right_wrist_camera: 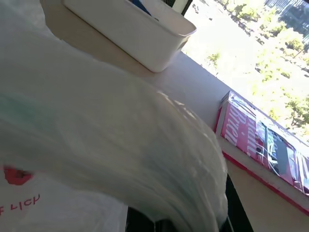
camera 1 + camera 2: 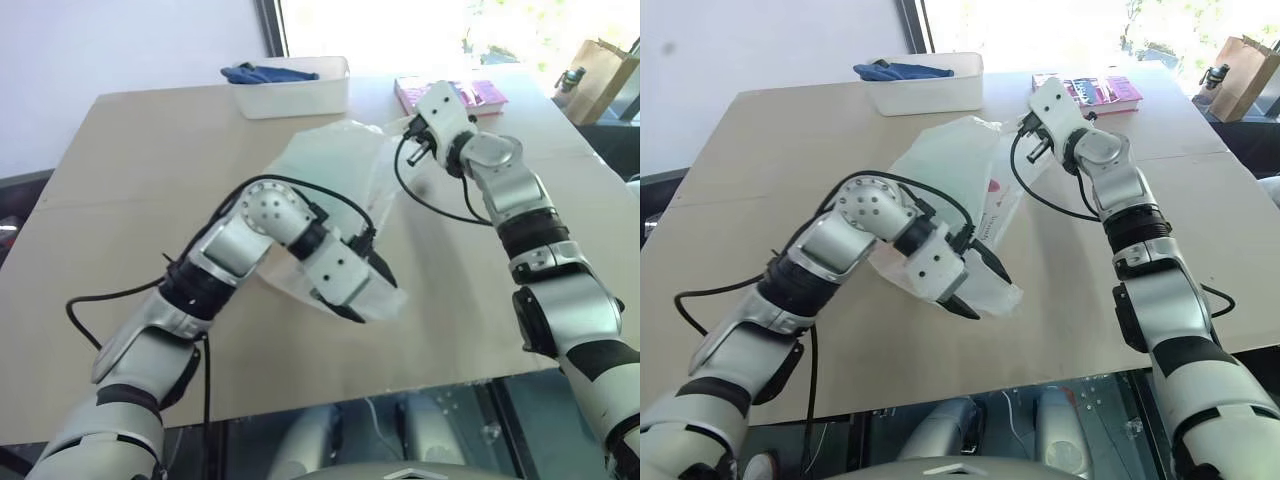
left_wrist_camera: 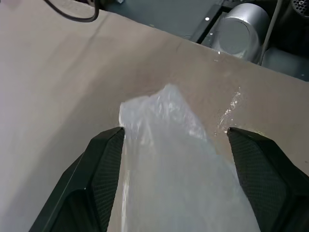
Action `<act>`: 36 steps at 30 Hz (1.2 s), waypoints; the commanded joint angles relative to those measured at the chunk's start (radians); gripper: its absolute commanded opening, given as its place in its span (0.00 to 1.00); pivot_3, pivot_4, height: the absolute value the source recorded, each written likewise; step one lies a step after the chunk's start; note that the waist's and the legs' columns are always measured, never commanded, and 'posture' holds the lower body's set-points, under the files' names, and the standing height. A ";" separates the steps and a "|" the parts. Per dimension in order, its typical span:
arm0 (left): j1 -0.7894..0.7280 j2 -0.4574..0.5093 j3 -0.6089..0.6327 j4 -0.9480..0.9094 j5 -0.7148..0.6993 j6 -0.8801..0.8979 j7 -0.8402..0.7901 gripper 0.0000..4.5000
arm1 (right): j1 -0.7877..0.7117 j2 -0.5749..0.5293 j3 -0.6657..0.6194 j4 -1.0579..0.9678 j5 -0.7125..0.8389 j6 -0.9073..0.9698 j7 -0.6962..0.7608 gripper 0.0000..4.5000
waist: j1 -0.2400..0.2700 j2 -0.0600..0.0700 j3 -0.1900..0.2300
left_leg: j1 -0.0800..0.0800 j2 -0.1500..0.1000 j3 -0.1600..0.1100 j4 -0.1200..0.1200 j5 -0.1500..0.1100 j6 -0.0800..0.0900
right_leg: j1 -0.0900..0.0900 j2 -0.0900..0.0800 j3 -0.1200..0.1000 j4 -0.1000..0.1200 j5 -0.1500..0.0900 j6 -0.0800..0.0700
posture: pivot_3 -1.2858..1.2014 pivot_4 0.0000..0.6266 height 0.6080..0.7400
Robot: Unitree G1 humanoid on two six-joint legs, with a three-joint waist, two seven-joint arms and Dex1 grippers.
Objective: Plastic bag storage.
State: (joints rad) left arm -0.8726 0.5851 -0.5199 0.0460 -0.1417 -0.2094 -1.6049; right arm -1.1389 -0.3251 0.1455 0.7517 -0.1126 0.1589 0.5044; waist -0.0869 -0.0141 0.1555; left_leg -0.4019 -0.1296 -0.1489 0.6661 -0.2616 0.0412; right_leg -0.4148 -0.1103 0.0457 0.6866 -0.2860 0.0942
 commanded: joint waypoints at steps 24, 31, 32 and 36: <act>0.087 0.064 0.062 -0.140 0.126 -0.059 0.149 0.49 | 0.016 0.016 -0.002 -0.081 -0.006 0.022 0.013 0.00 | -0.010 0.000 0.000 | 0.000 0.000 0.001 0.001 0.000 0.000 | -0.001 0.000 0.001 0.003 0.000 0.000 | 0.52 0.24 1.00; 0.137 0.083 0.013 -0.170 0.266 -0.041 0.186 0.49 | -0.001 0.023 -0.003 -0.050 -0.006 0.015 0.009 0.00 | -0.007 0.000 0.000 | 0.001 0.000 0.001 0.001 0.000 0.000 | 0.000 0.000 0.001 0.003 0.000 0.000 | 0.52 0.24 1.00; 0.140 0.075 0.008 -0.160 0.299 -0.052 0.214 0.49 | -0.002 0.025 -0.003 -0.048 -0.006 0.014 0.009 0.00 | -0.007 0.000 0.000 | 0.001 0.000 0.001 0.001 0.000 0.000 | 0.000 0.000 0.001 0.003 0.000 0.000 | 0.52 0.24 1.00; 0.128 0.033 0.005 -0.066 0.387 -0.110 0.328 0.49 | -0.003 0.026 -0.003 -0.039 -0.007 0.010 0.007 0.00 | -0.007 0.000 0.000 | 0.001 0.000 0.001 0.001 0.000 0.000 | 0.000 0.000 0.001 0.004 0.000 0.000 | 0.52 0.24 1.00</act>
State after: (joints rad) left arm -0.7329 0.6271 -0.5225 -0.0429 0.2138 -0.2827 -1.3284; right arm -1.1066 -0.2976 0.1490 0.7272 -0.1184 0.1893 0.5163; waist -0.0943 -0.0139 0.1554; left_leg -0.4013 -0.1296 -0.1482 0.6673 -0.2615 0.0412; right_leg -0.4153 -0.1098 0.0470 0.6906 -0.2860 0.0942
